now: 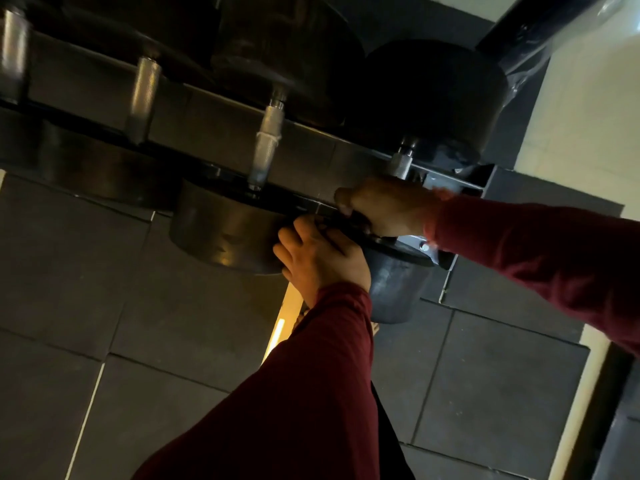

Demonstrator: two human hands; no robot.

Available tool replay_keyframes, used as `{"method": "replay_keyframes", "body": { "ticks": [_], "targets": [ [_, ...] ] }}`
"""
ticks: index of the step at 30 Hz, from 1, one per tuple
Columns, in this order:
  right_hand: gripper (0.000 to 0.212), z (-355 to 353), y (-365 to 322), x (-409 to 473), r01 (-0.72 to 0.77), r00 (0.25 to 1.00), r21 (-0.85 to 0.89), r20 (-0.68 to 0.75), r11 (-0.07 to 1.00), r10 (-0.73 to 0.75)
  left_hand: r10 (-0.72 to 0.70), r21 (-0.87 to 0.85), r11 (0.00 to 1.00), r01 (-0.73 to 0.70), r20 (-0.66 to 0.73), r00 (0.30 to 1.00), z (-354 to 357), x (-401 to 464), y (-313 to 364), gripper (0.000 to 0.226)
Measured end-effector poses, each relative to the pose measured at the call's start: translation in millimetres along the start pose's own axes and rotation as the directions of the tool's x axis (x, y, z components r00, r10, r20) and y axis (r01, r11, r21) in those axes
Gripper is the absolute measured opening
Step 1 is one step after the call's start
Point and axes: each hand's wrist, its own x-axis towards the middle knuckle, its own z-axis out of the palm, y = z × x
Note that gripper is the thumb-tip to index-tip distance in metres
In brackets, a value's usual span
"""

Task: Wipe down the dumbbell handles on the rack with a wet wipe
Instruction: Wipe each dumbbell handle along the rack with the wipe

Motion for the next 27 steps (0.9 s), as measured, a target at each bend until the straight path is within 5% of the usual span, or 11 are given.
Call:
{"method": "replay_keyframes", "body": {
  "ticks": [4,8,15,21,22,27],
  "targets": [
    [0.020,9.7,5.7,-20.2,-0.143,0.979,0.188,-0.114,0.972,0.167,-0.010,0.008,1.000,0.010,-0.005,1.000,2.1,0.5,-0.8,0.040],
    [0.010,26.7,6.1,-38.6,-0.414,0.867,0.350,-0.131,0.840,0.482,-0.018,0.001,1.000,0.018,0.007,1.000,3.1,1.0,-1.8,0.035],
    [0.027,39.9,11.6,-17.8,-0.677,0.706,0.212,-0.082,0.705,0.703,-0.008,-0.004,1.000,0.008,-0.016,1.000,1.4,-0.6,-0.2,0.035],
    [0.015,50.4,20.8,-14.4,-0.642,0.666,0.488,-0.027,0.591,0.745,-0.014,-0.017,1.000,0.014,-0.004,1.000,2.9,0.2,-2.5,0.031],
    [0.005,49.6,21.1,-17.0,-0.624,0.647,0.566,-0.011,0.539,0.762,-0.012,-0.017,1.000,0.012,-0.004,1.000,2.6,-0.2,-2.3,0.031],
    [0.019,48.8,15.0,-39.2,-0.467,0.564,0.844,0.053,0.266,0.824,-0.012,-0.016,1.000,0.012,0.003,1.000,3.2,-0.7,-2.2,0.029]
  ]
}}
